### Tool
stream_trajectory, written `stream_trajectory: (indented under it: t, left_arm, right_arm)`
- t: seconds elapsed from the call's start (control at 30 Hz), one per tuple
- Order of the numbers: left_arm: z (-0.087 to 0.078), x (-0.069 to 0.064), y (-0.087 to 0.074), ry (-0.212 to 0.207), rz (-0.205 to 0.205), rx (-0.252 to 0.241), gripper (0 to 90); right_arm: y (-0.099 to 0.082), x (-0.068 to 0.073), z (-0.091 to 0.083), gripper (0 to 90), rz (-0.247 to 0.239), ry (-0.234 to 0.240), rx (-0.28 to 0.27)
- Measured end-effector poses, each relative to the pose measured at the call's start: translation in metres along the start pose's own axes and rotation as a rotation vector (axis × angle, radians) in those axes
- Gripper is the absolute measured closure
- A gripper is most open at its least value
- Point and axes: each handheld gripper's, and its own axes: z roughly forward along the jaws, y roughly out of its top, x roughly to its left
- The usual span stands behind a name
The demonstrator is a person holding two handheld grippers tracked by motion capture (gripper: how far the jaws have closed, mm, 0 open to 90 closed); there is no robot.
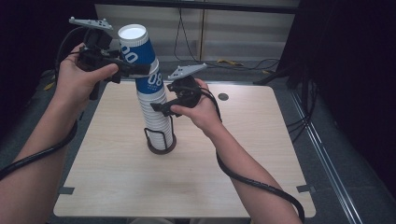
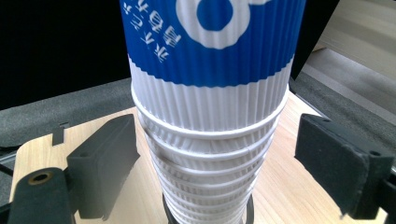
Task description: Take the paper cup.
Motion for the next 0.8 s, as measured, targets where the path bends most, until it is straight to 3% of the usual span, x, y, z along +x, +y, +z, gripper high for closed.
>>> stream_trajectory:
  t: [0.8]
  left_arm:
    - [-0.013,-0.002,0.014,0.014,0.004,-0.016,18.0]
  right_arm:
    - [-0.001,0.0,-0.001,12.1,-0.011,-0.003,0.006]
